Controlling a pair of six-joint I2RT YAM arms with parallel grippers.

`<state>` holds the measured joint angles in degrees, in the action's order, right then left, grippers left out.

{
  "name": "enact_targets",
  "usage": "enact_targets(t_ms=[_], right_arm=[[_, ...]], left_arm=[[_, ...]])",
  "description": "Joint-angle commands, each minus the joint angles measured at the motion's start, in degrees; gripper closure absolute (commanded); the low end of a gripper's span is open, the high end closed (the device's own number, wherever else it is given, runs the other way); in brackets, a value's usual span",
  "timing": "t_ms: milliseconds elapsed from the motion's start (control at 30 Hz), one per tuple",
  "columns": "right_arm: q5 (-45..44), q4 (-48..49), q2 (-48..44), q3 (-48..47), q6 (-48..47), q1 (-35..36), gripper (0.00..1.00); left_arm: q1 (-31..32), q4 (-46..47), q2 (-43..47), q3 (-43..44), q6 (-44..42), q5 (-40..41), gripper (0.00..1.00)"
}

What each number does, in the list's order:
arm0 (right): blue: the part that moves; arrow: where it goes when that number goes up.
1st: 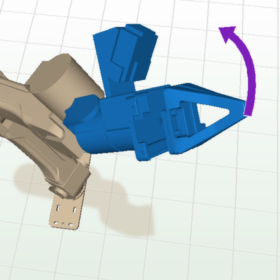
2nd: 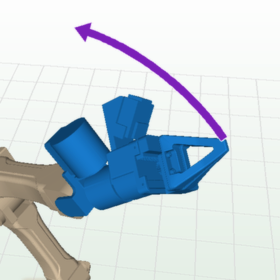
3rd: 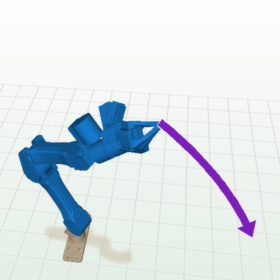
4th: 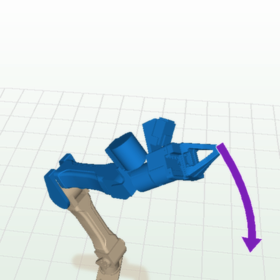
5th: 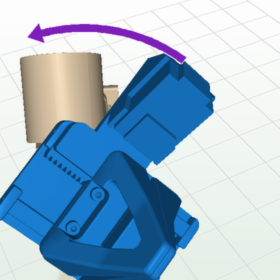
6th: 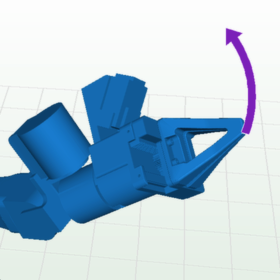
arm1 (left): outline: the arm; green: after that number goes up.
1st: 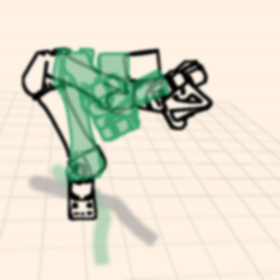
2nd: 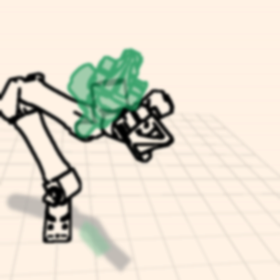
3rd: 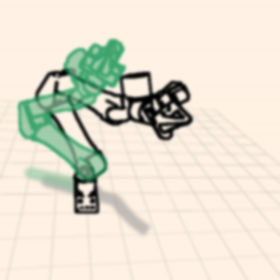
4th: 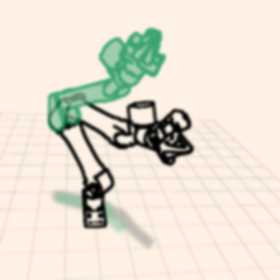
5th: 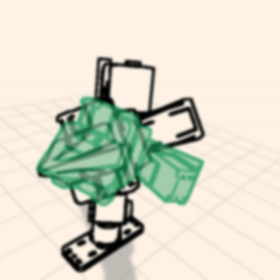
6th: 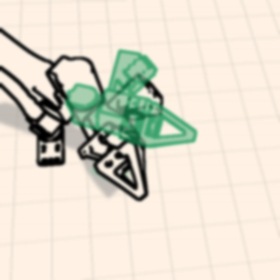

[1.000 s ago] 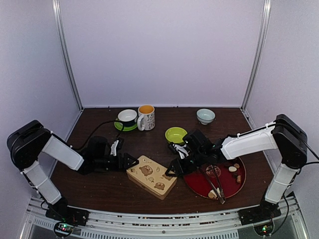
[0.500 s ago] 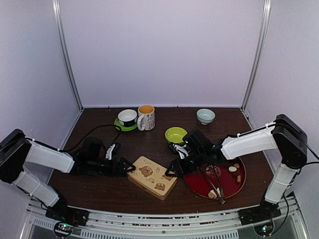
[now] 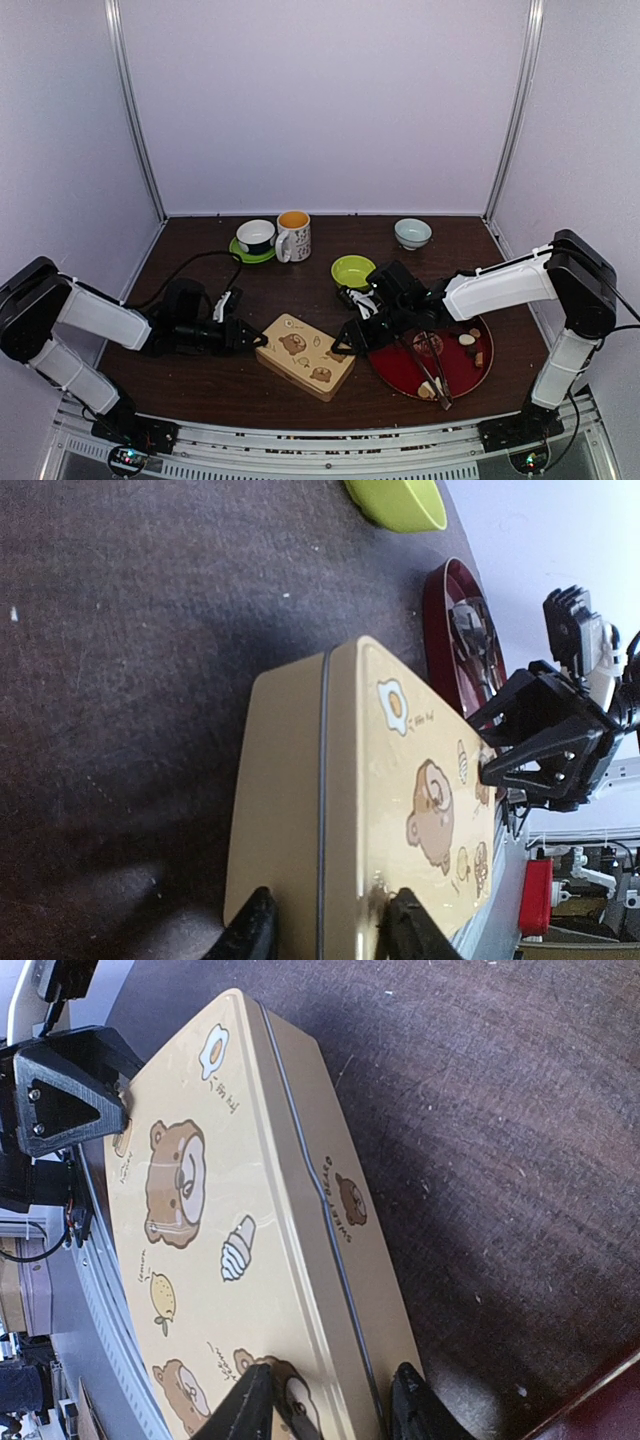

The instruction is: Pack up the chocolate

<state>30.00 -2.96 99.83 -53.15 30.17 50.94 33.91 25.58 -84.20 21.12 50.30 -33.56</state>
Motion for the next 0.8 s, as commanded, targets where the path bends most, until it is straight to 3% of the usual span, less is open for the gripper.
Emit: enact_targets(t_ms=[0,433,767], right_arm=[[-1.27,-1.62,0.77,-0.1,-0.39,0.57,0.61],[-1.17,-2.13,0.9,-1.04,-0.2,0.69,0.61],[-2.27,-3.43,-0.34,-2.1,-0.11,0.72,0.61]], left_arm=[[0.05,-4.55,-1.66,-2.43,-0.62,1.03,0.67],[0.03,-5.09,-0.08,-8.9,-1.35,3.92,0.81],[0.04,5.5,-7.81,-11.52,0.68,5.2,0.85]])
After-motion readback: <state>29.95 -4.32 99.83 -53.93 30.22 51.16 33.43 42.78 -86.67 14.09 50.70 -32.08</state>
